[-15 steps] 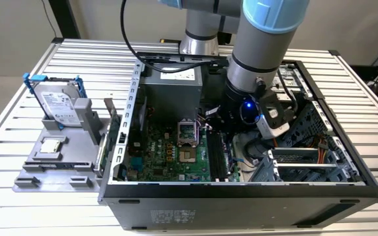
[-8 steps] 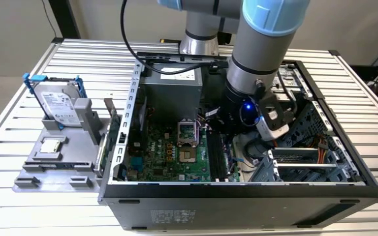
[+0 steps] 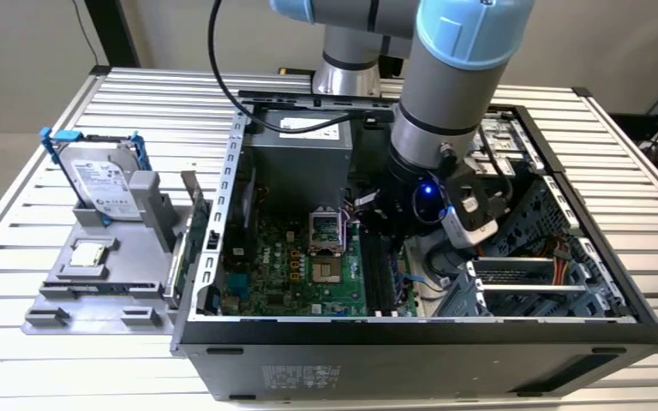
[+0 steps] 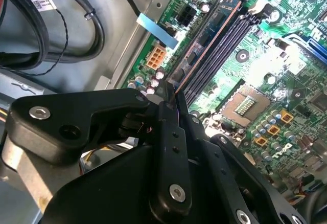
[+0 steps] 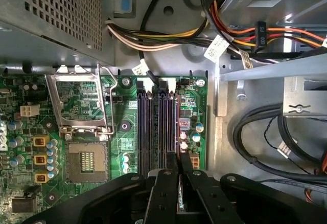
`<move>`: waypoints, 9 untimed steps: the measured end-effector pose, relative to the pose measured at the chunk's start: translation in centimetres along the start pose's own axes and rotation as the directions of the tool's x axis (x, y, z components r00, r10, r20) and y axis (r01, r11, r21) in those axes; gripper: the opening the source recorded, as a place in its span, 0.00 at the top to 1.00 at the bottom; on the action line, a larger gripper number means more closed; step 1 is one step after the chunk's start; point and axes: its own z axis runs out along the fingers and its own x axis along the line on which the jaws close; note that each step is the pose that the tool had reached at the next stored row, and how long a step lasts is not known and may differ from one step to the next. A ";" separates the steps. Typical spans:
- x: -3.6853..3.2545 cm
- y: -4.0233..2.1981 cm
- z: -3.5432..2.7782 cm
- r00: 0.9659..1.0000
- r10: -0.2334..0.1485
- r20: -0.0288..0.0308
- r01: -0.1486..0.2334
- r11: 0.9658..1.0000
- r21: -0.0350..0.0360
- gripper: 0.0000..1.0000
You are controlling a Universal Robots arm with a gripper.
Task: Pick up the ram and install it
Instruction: 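Insert the ram into the slot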
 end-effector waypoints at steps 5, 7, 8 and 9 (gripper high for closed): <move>0.06 -0.02 0.19 1.000 -0.003 0.000 0.003 1.000 0.000 1.00; 0.09 -0.07 0.23 1.000 -0.006 0.000 0.006 1.000 0.000 1.00; 0.09 -0.09 0.26 1.000 -0.007 0.000 0.007 1.000 0.000 1.00; 0.10 -0.11 0.28 1.000 -0.008 0.000 0.008 1.000 0.000 1.00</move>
